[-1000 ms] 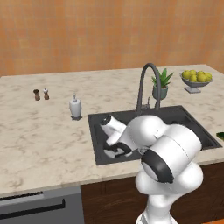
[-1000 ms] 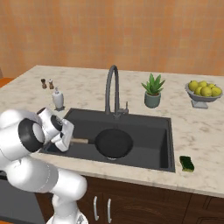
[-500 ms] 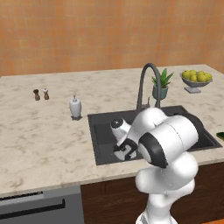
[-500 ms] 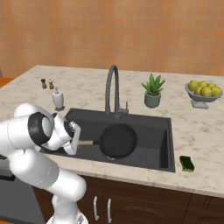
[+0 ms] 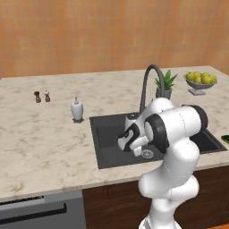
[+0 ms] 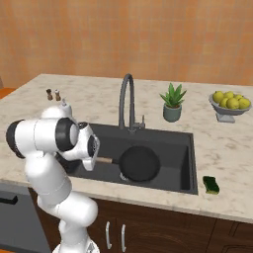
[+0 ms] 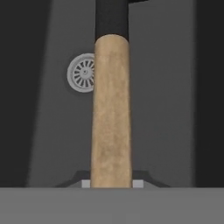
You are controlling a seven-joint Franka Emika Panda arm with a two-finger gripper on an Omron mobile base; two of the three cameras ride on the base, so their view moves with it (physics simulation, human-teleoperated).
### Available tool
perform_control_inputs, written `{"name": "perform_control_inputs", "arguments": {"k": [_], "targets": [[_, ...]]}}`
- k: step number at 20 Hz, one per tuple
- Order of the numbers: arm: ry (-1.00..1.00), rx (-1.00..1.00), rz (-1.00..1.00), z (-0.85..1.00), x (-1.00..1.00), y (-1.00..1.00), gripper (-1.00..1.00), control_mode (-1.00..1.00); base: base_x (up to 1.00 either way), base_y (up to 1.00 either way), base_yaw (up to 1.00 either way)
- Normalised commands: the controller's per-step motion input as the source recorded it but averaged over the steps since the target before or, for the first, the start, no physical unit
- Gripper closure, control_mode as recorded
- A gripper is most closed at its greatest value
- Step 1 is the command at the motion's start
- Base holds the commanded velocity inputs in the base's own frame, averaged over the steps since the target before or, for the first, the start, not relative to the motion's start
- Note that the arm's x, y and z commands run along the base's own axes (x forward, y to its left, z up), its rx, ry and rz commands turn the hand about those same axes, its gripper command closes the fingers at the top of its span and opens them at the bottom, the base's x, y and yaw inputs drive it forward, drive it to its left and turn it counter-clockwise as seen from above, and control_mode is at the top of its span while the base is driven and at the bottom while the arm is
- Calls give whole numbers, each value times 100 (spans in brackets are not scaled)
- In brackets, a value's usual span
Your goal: Pick the pan and sponge and place them into the sink. Then turn on the water.
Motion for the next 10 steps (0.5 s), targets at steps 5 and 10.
{"name": "perform_control_inputs", "arguments": {"k": [5, 10], "targets": [[1, 6, -2, -57, 29, -1, 100, -100, 0, 0, 0], [-5, 0, -10, -71, 15, 0, 100, -100, 0, 0, 0]]}}
